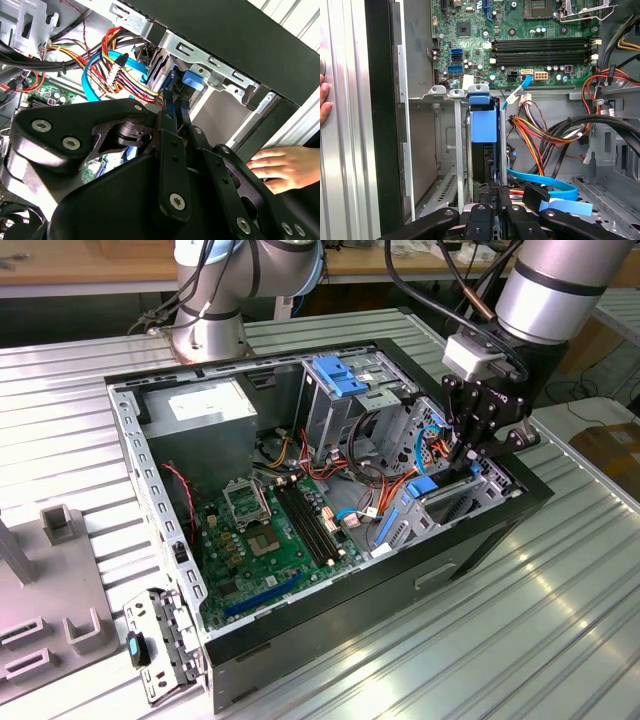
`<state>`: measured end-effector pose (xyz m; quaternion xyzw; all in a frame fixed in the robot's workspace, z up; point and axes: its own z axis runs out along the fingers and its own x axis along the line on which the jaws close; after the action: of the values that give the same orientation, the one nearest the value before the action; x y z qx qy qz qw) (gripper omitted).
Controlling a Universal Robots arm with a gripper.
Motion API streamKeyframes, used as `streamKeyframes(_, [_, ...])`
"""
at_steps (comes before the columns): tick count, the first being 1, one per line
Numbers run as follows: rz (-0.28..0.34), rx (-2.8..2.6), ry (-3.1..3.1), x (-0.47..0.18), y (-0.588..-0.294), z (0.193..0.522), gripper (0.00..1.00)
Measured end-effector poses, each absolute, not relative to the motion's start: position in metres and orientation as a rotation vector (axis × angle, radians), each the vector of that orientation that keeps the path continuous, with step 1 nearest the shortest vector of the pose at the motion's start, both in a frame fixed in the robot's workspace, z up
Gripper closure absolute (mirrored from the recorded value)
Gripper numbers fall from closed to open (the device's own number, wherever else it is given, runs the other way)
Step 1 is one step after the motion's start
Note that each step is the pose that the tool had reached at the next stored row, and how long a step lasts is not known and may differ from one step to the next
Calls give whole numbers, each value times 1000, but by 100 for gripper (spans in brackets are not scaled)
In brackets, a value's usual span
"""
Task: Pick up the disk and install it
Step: 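Insert the first disk wire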
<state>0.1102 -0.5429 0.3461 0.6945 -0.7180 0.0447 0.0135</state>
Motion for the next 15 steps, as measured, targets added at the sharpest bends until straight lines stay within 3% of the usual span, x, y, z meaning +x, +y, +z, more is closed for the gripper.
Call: streamKeyframes(15, [124, 2170, -2245, 110, -544, 348, 83])
